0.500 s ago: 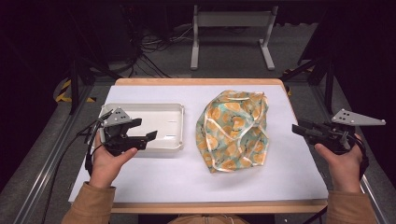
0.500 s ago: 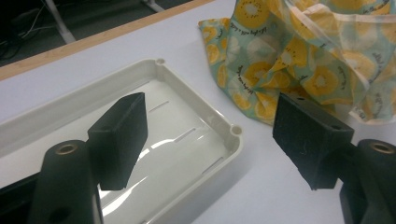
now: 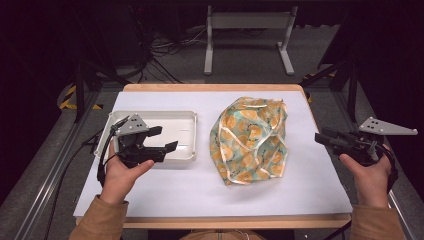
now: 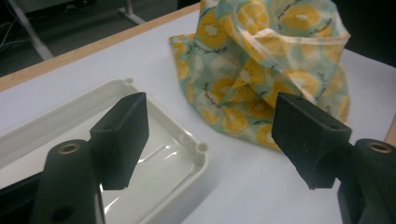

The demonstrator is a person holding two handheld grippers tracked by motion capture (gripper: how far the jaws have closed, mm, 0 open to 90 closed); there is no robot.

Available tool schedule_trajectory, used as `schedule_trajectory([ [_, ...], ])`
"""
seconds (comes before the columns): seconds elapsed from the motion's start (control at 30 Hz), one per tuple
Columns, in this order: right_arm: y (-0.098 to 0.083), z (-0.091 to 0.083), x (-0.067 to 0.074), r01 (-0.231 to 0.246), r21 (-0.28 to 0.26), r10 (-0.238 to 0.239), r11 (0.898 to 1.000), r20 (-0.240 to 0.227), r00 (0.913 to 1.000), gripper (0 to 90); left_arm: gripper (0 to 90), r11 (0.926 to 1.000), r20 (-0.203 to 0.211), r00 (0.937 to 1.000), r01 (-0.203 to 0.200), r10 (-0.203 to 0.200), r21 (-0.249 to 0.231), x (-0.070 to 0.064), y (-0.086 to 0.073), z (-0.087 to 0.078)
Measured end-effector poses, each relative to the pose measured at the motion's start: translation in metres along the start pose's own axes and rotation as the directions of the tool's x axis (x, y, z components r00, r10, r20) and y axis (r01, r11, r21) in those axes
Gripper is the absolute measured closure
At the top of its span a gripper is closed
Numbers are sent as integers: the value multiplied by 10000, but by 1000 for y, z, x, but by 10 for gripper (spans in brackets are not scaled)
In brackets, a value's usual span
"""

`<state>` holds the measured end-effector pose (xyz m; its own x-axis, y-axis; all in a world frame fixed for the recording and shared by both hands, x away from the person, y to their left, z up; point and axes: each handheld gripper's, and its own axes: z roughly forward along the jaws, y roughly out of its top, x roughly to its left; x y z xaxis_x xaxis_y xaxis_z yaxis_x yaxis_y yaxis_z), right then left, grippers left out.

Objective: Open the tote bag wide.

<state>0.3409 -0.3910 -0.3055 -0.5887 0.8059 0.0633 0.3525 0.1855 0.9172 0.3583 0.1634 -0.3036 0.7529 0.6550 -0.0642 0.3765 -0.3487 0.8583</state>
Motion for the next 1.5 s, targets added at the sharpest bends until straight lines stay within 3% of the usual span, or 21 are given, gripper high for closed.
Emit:
schedule_trajectory([
  [0.37,-4,-1,-5,-350,8,350,9994,-6,9994,575,283,9984,796,9952,-562,566,-63,-21,25,13],
  [0.43,-5,0,-6,-482,-47,482,9988,-151,9987,558,274,9949,1119,9886,-989,1005,-198,-32,37,22],
  [0.8,-6,-3,-8,-641,-154,637,9978,-283,9976,546,256,9853,1665,9712,-1686,1705,-256,-58,61,47],
  [0.93,-6,-3,-8,-697,-190,691,9974,-320,9971,541,255,9832,1936,9639,-1803,1827,-301,-64,66,58],
  [1.2,-7,-3,-9,-703,-234,694,9973,-376,9969,522,256,9814,2067,9594,-1858,1917,-478,-76,74,78],
  [1.5,-9,-1,-10,-771,-200,763,9968,-386,9963,506,257,9777,2271,9516,-2094,2072,-149,-87,77,101],
])
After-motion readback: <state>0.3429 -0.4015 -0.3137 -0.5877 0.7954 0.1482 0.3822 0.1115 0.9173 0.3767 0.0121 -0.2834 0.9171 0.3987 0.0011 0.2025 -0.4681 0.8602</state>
